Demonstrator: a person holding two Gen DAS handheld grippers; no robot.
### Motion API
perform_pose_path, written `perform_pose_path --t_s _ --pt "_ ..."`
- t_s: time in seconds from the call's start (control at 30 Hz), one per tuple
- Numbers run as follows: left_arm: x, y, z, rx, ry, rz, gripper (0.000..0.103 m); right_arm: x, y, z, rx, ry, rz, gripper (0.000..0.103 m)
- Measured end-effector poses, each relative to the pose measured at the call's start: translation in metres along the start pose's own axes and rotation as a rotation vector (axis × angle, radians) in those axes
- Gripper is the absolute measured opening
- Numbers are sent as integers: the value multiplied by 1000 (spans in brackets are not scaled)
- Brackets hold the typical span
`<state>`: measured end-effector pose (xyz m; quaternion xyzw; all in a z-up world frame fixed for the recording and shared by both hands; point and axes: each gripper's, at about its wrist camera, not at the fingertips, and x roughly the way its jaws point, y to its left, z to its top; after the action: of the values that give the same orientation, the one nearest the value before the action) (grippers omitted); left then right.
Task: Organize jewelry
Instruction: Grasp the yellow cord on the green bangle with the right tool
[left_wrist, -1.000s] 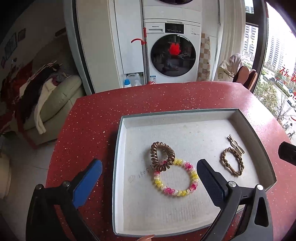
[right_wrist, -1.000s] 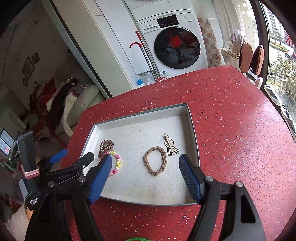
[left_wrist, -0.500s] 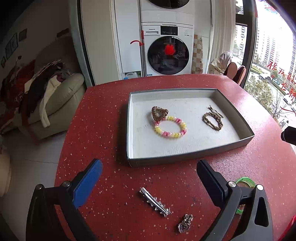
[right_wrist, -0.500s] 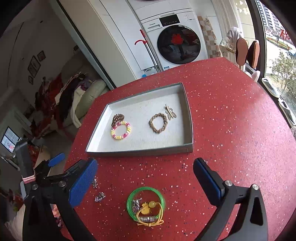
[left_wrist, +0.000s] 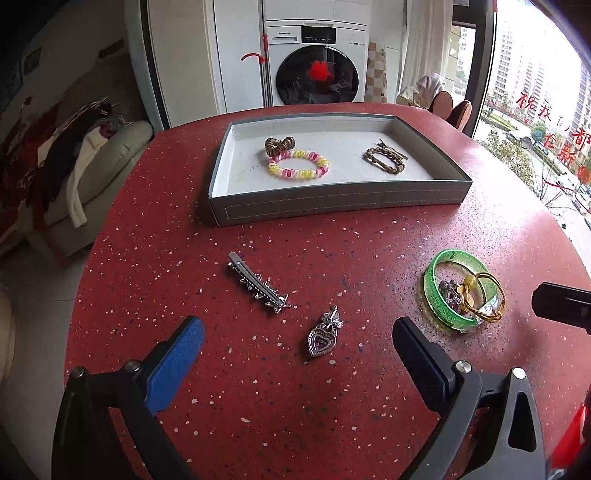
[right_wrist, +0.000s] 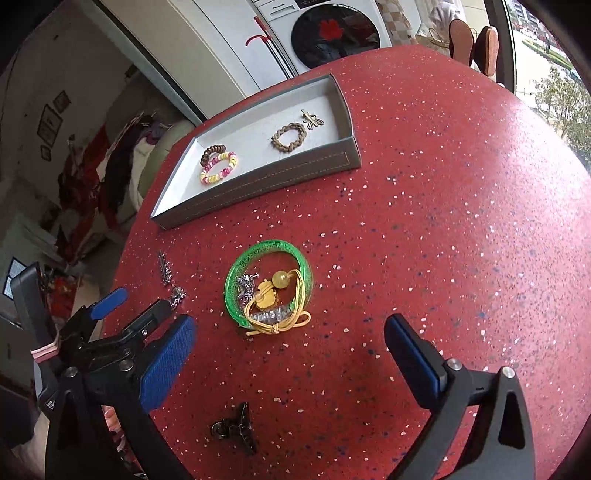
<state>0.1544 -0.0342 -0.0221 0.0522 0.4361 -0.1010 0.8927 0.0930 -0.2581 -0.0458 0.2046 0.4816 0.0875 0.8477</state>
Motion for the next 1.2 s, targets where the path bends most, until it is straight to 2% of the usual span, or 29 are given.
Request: perform_pose_path --t_s 0.13,0.2,0.37,0.4,0.47,0.53,0.6,0.77,0.8,0.83,0.9,1.07,1.13,1.17,1.2 --pt "1 1 -4 -15 1 -1 103 8 -5 -4 40 16 23 89" --pt "3 2 -5 -16 9 0 103 10 -6 -4 57 19 39 81" --pt "5 -1 -4 -6 -2 -1 103 16 -8 -4 91 15 76 74" --pt "6 -3 -4 0 2 -2 99 17 -7 -3 94 14 78 72" --pt "11 -5 -4 6 17 -4 98 20 -6 -2 98 14 84 68" --pt "14 -6 -5 6 24 -5 97 23 -3 1 95 19 90 61" --pt "16 -7 -6 11 29 -5 89 26 1 1 86 27 92 49" --pt "19 -8 -7 18 36 -6 88 27 2 -2 79 30 93 30" --pt "20 -8 -7 18 37 -9 86 27 2 -2 79 31 96 26" --pt "20 -8 -8 19 39 -11 79 27 2 -2 77 33 97 24" --pt "21 -8 -8 20 44 -18 78 27 1 -3 73 35 97 15" --pt "19 -11 -9 32 44 -45 63 24 3 -5 61 25 95 7" --pt "18 -13 -9 41 40 -55 43 21 5 -5 51 18 94 7" --pt "18 -14 -9 48 39 -57 37 20 6 -5 44 16 94 6" --pt "17 -14 -10 52 39 -63 36 18 7 -5 38 13 95 6"
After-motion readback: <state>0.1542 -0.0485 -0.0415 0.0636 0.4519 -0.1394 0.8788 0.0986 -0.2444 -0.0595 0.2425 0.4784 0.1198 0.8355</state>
